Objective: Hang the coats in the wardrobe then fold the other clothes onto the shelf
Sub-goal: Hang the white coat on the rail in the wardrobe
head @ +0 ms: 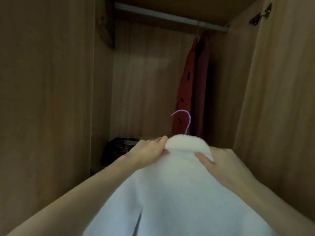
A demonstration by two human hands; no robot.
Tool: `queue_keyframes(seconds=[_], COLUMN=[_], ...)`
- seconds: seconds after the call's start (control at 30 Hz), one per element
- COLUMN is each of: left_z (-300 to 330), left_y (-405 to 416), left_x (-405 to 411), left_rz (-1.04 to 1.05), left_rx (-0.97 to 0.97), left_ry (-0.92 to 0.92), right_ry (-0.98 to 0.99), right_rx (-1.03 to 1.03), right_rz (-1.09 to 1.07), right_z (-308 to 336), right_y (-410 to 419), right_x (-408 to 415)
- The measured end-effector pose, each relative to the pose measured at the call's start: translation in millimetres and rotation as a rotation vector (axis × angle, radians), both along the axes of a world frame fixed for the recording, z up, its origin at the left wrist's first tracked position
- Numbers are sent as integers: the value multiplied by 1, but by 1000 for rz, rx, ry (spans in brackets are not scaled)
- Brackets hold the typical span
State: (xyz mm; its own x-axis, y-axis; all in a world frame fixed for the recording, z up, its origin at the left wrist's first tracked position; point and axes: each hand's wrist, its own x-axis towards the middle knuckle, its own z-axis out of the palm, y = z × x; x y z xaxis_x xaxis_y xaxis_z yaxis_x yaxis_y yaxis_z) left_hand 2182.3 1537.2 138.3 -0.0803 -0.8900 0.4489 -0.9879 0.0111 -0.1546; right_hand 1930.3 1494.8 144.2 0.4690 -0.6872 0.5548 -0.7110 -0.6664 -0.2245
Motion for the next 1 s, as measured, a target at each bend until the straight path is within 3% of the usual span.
queue_keyframes(seconds=[0.43,0.8,0.93,1.0], left_z=[158,279,318,337], left_y=[-125,-213,-250,-273], left_x=[80,172,208,221], left_rz=[117,203,148,145], left_rx=[-286,-590,-672,-781], left_ry=[-317,-366,-298,-358], right_ry=[-35,-101,-109,-105], right_rx=[-445,-688,-733,-754], right_rz=[-6,-65,-98,-165], right_z=[124,241,284,303], right_y=[-133,-206,-235,-254], right_x=[83,179,216,234])
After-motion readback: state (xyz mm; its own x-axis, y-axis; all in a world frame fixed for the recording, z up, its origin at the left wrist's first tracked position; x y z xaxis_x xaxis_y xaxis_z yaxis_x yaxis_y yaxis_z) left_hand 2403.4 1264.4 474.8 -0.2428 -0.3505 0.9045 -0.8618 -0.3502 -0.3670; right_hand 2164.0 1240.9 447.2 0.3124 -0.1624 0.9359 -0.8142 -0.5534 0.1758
